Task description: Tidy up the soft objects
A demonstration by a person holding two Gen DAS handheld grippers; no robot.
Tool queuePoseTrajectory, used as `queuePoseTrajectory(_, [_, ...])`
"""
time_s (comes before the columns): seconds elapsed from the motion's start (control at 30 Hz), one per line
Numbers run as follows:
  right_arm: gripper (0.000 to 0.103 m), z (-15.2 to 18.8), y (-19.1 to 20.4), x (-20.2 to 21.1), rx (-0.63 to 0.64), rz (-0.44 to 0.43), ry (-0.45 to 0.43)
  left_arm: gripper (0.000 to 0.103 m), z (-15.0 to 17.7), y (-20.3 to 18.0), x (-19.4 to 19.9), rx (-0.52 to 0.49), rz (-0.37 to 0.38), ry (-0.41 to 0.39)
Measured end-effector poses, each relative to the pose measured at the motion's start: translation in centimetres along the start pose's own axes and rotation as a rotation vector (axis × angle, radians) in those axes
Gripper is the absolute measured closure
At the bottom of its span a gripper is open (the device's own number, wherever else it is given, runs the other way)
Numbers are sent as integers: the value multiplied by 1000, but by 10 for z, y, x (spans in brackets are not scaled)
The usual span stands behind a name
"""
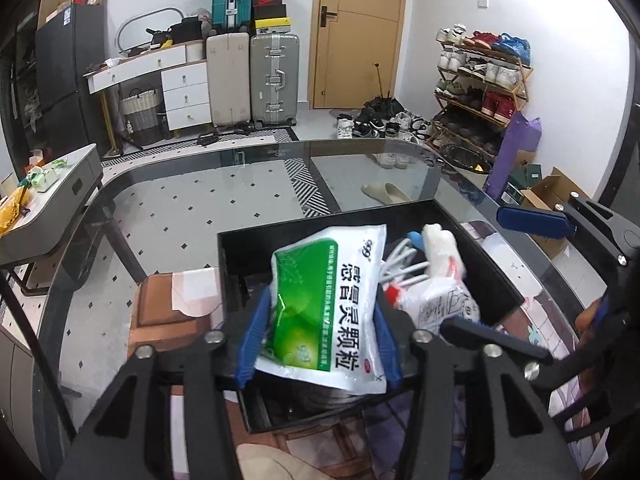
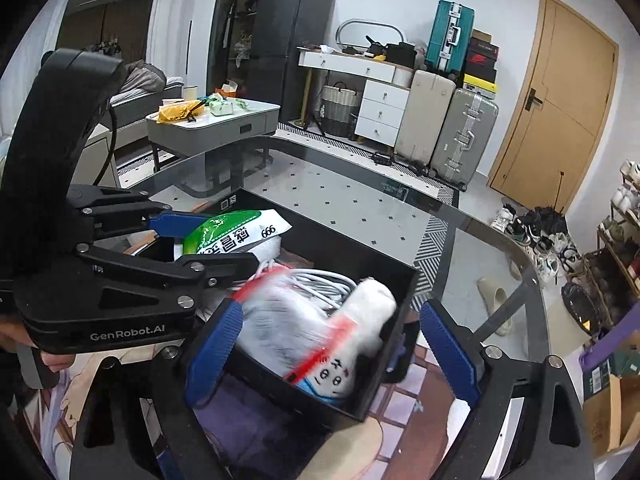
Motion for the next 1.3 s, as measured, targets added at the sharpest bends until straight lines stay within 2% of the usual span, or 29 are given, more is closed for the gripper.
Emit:
queuePoseTrajectory(0.1, [8,2,-6,10,-33,3,-17,35,1,1,8,-18,-28,-20])
queuePoseTrajectory(0.2, [3,5,-7,19,-54,9,-35,22,2,0,18,-7,5,-40])
queuePoseTrajectory(0.23, [1,6,-7,23,-64,8,-43,19,3,1,22,-6,-10,-48])
queuePoseTrajectory(0.3, [1,8,-8,30,-80,13,-56,6,3,4,29,-1,-46,-63])
queuePoseTrajectory(0.33, [1,10,-10,33,-86,16,-60,4,3,5,31,4,-51,-73])
queuePoseTrajectory(0.47, [1,14,-10,47,-120,18,-96,0,4,13,48,33,-64,-118])
queuePoseTrajectory(0.63, [1,17,-6,63,-166,14,-152,0,12,18,69,32,-102,-172])
queuePoseTrajectory(0.83, [1,25,6,79,-178,16,-208,0,24,23,85,75,-93,-208])
queuePoseTrajectory(1.17, [1,47,19,79,-169,17,-216,0,51,19,97,40,-114,-247])
queuePoseTrajectory(1.3, [1,52,18,77,-175,44,-237,0,58,19,94,34,-121,-255])
Point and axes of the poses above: each gripper's, at about its wrist camera, not at the fingertips, and x roughly against the way its jaws point, y to its left, z to its underside, the point moved 7 cm from there along -x, roughly the way its jaws point, and after that the axes turned 2 degrees about -z, right-handed, at the moved point
